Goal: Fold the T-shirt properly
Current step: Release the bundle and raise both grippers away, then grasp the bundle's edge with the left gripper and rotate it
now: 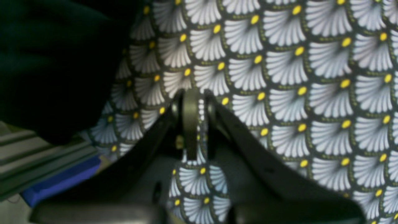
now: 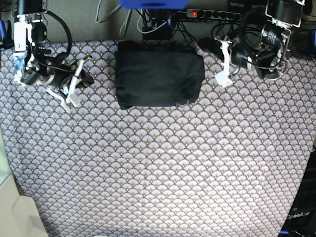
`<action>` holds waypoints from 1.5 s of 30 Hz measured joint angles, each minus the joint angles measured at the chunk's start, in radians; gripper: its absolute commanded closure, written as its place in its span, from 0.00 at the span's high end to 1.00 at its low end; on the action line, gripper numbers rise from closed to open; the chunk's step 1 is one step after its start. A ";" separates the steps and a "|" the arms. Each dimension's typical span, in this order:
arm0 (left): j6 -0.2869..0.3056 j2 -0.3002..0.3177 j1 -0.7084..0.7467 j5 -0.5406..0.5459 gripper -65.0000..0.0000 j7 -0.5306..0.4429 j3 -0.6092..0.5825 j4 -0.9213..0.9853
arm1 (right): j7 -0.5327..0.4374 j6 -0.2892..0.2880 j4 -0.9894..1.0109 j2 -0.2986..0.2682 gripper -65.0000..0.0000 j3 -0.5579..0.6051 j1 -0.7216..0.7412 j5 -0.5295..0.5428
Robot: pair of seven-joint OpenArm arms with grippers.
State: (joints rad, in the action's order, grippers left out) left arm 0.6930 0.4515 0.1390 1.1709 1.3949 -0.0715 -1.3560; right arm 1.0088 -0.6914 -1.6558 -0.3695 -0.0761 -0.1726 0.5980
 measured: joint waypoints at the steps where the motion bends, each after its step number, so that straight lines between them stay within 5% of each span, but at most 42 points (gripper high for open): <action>1: 0.001 -0.001 0.010 -0.001 0.00 0.000 -0.003 0.000 | 0.001 0.000 0.000 0.001 0.04 0.000 0.001 0.000; 10: -0.002 -0.010 -0.001 -0.017 0.00 0.016 -0.043 -0.001 | 0.001 0.000 0.000 0.021 0.04 0.001 0.005 0.000; 21: 0.006 -0.187 -0.147 -0.105 0.00 0.074 -0.056 0.079 | 0.008 0.000 0.000 0.041 0.04 0.003 -0.008 -0.005; 25: 0.008 -0.241 -0.214 -0.133 0.00 0.004 -0.050 0.165 | 0.000 0.000 0.000 0.043 0.04 0.003 -0.026 0.000; 38: 0.007 -0.245 -0.288 -0.151 0.00 0.018 -0.054 0.190 | 0.002 0.000 0.000 0.042 0.04 0.002 -0.027 -0.004; 45: -0.291 -0.247 -0.313 -0.105 0.00 0.011 -0.050 0.189 | 0.003 0.000 0.000 0.043 0.04 0.002 -0.023 -0.003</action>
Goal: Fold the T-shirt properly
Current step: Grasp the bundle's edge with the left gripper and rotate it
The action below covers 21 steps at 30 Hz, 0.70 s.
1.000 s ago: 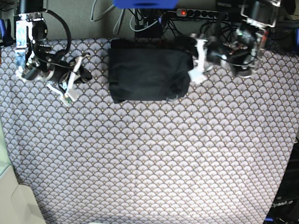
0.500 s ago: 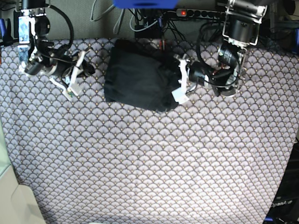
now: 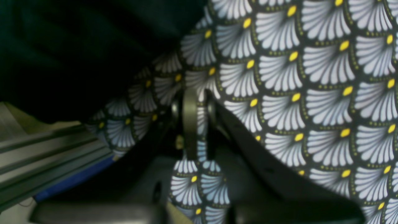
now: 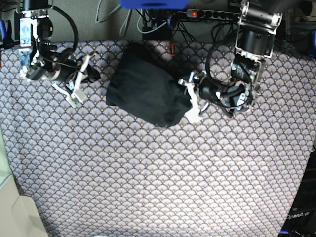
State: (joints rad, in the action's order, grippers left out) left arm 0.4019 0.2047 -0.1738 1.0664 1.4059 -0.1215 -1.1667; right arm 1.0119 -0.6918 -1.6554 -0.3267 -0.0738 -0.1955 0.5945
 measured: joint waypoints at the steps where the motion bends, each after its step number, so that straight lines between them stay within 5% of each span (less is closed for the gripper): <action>1: -0.031 0.000 -0.001 0.021 0.00 0.001 0.000 0.000 | 0.001 0.000 0.000 0.000 0.04 0.000 0.000 0.000; 8: -0.209 -0.001 -0.063 0.083 0.00 -0.012 0.000 0.000 | 0.000 0.000 0.000 0.000 0.04 0.000 0.000 0.000; 21: -0.325 -0.021 -0.081 0.075 0.00 -0.011 -0.005 0.007 | 0.000 0.000 0.000 0.043 0.04 0.002 -0.005 0.000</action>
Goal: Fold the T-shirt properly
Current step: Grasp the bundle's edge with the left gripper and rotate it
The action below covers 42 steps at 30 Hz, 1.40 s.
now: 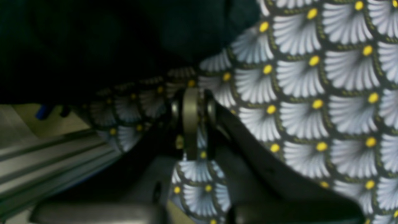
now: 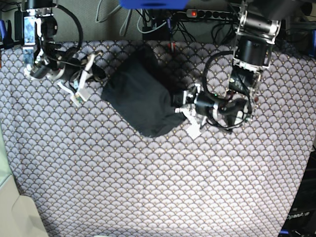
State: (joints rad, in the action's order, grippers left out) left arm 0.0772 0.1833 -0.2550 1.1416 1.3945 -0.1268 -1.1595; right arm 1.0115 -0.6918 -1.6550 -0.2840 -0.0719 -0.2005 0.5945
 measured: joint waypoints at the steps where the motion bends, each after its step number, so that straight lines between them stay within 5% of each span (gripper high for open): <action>1: -0.002 0.003 0.000 0.000 0.00 0.001 0.001 0.000 | 0.000 0.000 0.000 0.001 0.04 0.010 0.000 -0.001; 11: -0.003 0.035 -0.001 0.001 0.00 0.003 0.071 -0.001 | -0.058 0.000 -0.003 -0.002 0.04 0.243 -0.010 -0.003; 18: -0.003 0.048 0.008 0.013 0.00 -0.001 0.132 -0.006 | -0.107 0.000 -0.005 -0.116 0.04 0.236 -0.039 -0.003; 24: -0.009 0.090 0.060 0.008 0.00 -0.003 0.143 -0.007 | -0.116 0.000 -0.002 -0.155 0.04 0.151 -0.027 -0.003; 35: -0.235 0.059 0.074 0.006 0.00 -0.010 0.143 -0.121 | -0.120 -0.002 0.144 -0.218 0.04 0.162 0.184 0.008; 42: -0.306 0.027 0.086 -0.086 0.00 -0.006 0.135 -0.158 | -0.175 0.000 0.208 -0.224 0.04 0.160 0.208 -0.003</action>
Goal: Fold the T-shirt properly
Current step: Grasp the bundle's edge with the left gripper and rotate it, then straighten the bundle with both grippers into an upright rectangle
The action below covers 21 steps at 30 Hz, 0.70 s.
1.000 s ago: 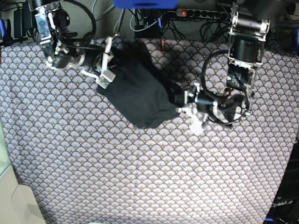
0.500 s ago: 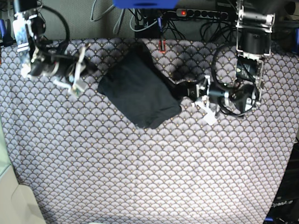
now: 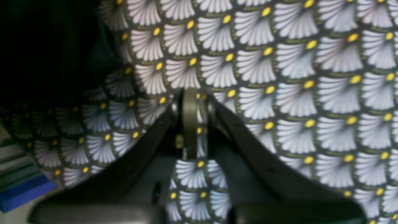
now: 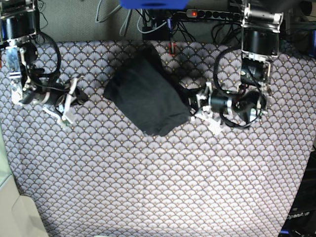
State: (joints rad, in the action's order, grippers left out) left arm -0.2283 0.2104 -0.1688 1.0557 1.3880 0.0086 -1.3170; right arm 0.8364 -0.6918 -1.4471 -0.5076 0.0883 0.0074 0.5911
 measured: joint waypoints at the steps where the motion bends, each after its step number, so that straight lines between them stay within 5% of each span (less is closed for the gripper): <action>1: -0.009 0.003 0.000 -0.025 0.00 0.002 0.000 -0.023 | -0.001 0.000 0.000 0.002 0.04 0.002 0.000 0.000; 7: -0.023 -0.015 -0.010 -0.146 0.00 0.000 0.002 -0.072 | -0.008 0.000 0.000 0.038 0.04 0.110 0.036 0.003; 21: -0.022 -0.087 -0.059 -0.399 0.00 0.008 0.003 -0.072 | -0.021 0.001 -0.011 0.140 0.04 0.146 -0.044 0.015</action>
State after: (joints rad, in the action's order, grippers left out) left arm -0.2504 0.1238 -0.2276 0.6571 1.3956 0.0116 -1.3895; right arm 0.8150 -0.6910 -1.4586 -0.3676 0.2340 -0.0368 0.6064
